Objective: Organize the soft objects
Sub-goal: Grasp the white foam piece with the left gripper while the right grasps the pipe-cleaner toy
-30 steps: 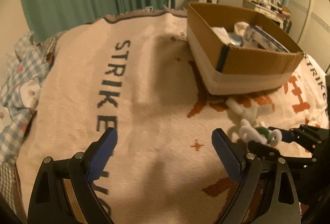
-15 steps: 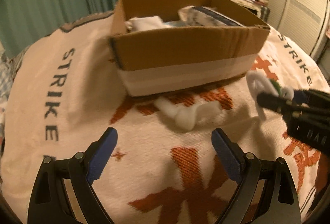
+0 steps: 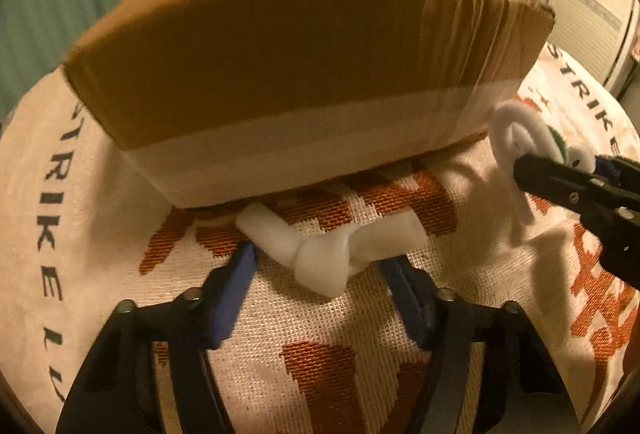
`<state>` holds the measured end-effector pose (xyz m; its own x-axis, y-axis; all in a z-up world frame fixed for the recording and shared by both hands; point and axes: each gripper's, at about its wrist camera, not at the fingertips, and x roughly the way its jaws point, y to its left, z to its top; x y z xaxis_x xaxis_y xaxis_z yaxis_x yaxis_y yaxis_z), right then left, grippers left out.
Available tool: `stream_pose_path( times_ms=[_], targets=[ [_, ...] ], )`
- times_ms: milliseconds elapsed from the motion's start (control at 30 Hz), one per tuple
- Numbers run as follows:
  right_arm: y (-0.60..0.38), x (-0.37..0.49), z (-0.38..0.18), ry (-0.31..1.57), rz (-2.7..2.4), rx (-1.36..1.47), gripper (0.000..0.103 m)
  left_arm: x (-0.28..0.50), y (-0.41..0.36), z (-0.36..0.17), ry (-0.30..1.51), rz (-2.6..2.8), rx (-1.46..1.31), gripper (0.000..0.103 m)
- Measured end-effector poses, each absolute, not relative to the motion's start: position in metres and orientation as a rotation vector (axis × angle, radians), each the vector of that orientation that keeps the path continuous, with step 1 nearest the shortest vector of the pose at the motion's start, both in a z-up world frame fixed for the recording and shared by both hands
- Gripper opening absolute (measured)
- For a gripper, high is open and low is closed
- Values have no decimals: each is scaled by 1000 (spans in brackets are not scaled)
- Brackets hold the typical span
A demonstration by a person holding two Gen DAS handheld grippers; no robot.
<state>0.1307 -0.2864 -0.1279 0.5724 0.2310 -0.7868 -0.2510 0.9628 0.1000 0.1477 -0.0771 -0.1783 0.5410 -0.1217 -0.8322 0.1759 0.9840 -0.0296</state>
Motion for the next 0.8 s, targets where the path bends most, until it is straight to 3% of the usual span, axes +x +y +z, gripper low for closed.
stream_pose_path(
  times_ms=[133,167,500,800],
  targets=[
    [-289,131,-130,922,291,-20,46,146,-70,-175,973,-186,28,37],
    [-290,131,-130,920,291,-21,46,146,-67,-173,973,-190,17,36],
    [-291,113,-102,890,283,-25,46,116,-50,-135,937,-198,14,35],
    [-295,65,-34,802,276,-7,46,82,-36,-65,826,-218,6,35]
  ],
)
